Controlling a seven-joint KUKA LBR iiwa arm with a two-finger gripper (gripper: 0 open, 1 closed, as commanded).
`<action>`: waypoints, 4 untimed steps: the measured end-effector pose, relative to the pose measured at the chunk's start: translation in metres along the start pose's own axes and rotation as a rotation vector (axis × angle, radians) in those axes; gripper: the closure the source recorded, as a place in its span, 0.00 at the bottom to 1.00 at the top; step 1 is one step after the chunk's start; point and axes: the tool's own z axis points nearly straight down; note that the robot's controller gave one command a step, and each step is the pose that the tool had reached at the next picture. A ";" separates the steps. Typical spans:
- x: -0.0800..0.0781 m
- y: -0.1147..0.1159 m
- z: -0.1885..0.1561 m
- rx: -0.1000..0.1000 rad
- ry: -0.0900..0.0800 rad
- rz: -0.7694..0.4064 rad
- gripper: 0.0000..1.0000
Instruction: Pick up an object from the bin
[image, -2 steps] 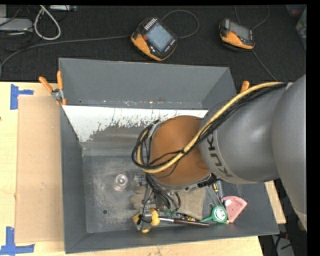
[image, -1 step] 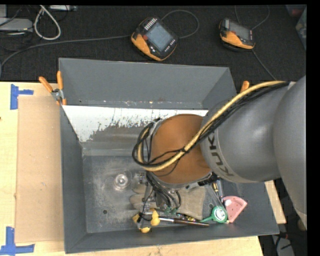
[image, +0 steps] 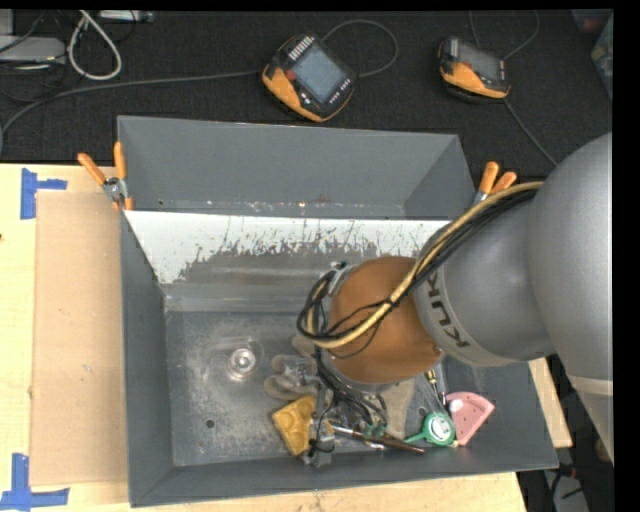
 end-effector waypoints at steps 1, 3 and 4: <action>-0.013 0.034 0.009 -0.001 -0.004 0.271 1.00; -0.004 0.038 0.001 -0.001 0.000 0.261 1.00; 0.002 0.037 -0.062 -0.001 -0.001 0.244 1.00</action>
Offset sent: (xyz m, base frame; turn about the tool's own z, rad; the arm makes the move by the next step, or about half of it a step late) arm 0.0000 0.0000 0.0000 0.0000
